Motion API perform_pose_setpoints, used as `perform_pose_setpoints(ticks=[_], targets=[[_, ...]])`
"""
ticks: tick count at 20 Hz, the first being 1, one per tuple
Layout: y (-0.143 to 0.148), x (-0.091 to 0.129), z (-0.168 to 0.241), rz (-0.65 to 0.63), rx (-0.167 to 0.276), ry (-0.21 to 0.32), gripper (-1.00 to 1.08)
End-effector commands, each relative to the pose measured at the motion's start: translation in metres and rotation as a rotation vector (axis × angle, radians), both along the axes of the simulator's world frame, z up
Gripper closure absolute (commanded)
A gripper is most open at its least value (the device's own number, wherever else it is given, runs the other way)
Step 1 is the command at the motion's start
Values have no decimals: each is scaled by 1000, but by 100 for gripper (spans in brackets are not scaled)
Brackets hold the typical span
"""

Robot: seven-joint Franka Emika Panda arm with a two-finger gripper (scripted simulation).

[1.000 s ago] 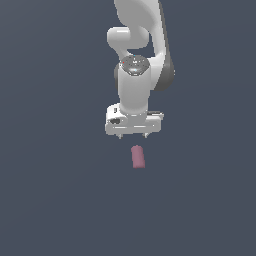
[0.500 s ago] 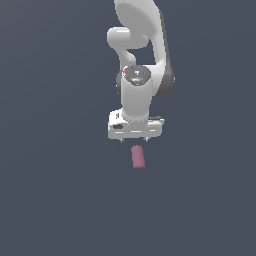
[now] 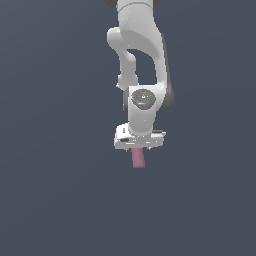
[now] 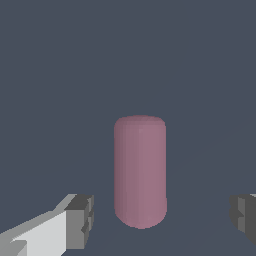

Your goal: Pick up the object and move it to a goal position.

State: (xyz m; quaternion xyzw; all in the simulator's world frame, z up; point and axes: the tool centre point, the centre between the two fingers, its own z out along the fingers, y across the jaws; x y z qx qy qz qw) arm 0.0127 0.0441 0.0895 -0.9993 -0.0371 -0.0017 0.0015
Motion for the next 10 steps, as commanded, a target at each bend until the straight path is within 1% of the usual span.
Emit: perform_pose_setpoints(ticks=[1, 5, 10], targets=[[3, 0, -12, 2, -2, 1, -92], [6, 0, -22, 4, -3, 3, -92], [6, 0, -24, 5, -3, 4, -92]])
